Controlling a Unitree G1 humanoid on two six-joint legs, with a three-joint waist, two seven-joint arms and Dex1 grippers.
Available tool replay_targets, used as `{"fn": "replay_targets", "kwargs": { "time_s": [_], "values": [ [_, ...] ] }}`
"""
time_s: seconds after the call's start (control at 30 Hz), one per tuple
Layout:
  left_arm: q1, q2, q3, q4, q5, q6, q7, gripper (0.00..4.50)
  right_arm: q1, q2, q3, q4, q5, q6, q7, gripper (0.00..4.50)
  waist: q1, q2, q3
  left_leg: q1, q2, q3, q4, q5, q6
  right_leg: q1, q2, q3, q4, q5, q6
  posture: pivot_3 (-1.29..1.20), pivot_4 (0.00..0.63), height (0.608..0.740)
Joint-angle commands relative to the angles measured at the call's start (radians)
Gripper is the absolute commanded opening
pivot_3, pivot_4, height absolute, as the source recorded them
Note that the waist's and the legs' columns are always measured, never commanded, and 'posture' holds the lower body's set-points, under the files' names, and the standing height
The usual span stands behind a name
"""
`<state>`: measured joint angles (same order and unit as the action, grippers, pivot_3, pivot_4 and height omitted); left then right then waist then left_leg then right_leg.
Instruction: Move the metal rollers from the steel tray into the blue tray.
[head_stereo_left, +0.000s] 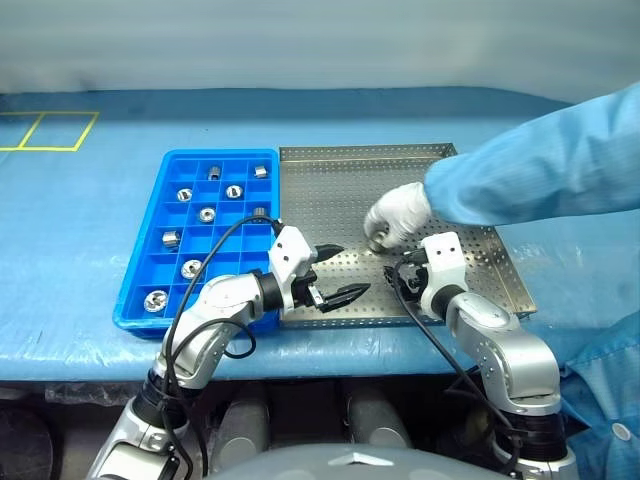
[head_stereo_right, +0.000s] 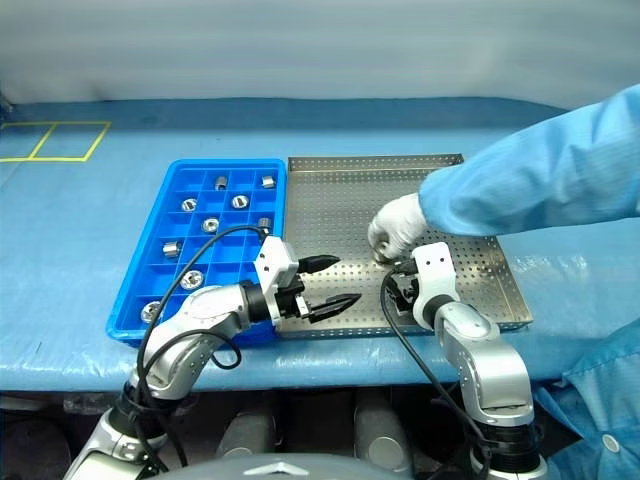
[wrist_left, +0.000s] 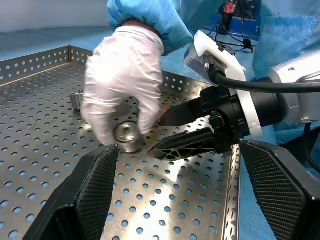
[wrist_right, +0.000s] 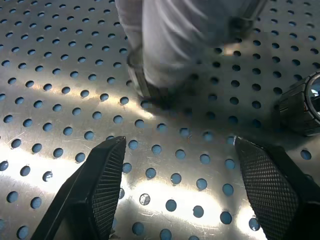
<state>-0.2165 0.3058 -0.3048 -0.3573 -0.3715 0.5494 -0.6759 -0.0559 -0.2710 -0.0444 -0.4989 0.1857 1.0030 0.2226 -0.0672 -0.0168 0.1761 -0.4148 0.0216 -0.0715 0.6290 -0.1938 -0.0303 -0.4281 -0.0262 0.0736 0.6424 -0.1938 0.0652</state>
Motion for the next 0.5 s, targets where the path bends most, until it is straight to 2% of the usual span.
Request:
{"fn": "replay_targets", "kwargs": {
  "time_s": [0.03, 0.27, 0.43, 0.5],
  "values": [
    [-0.002, -0.002, 0.009, -0.027, -0.002, -0.015, 0.003, 4.21, -0.008, 0.000, 0.000, -0.028, 0.013, -0.024, 0.006, 3.65, 0.000, 0.000, 0.000, 0.000, 0.000, 0.000, 0.000, 0.000, 0.000, 0.000, 0.000, 0.000, 0.000, 0.000, 0.000, -0.02, 0.150, 0.740],
    [-0.002, 0.034, 0.036, -0.040, 0.024, -0.009, 0.026, 4.21, -0.005, -0.019, 0.002, -0.057, 0.032, -0.031, 0.029, 3.65, 0.000, 0.000, 0.000, 0.000, 0.000, 0.000, 0.000, 0.000, 0.000, 0.000, 0.000, 0.000, 0.000, 0.000, 0.000, -0.02, 0.150, 0.740],
    [-0.045, -0.024, 0.106, -0.006, 0.079, -0.006, 0.188, 4.21, -0.031, 0.009, -0.022, -0.054, 0.058, -0.073, 0.027, 3.65, 0.002, 0.000, 0.000, 0.000, 0.000, 0.000, 0.000, 0.000, 0.000, 0.000, 0.000, 0.000, 0.000, 0.000, 0.000, 0.00, 0.150, 0.740],
    [-0.057, -0.024, 0.109, -0.004, 0.094, -0.004, 0.203, 4.21, -0.044, 0.014, -0.015, -0.050, 0.079, -0.080, 0.044, 3.65, 0.002, 0.000, 0.000, 0.000, 0.000, 0.000, 0.000, 0.000, 0.000, 0.000, 0.000, 0.000, 0.000, 0.000, 0.000, 0.00, 0.150, 0.740]
  ]
}}
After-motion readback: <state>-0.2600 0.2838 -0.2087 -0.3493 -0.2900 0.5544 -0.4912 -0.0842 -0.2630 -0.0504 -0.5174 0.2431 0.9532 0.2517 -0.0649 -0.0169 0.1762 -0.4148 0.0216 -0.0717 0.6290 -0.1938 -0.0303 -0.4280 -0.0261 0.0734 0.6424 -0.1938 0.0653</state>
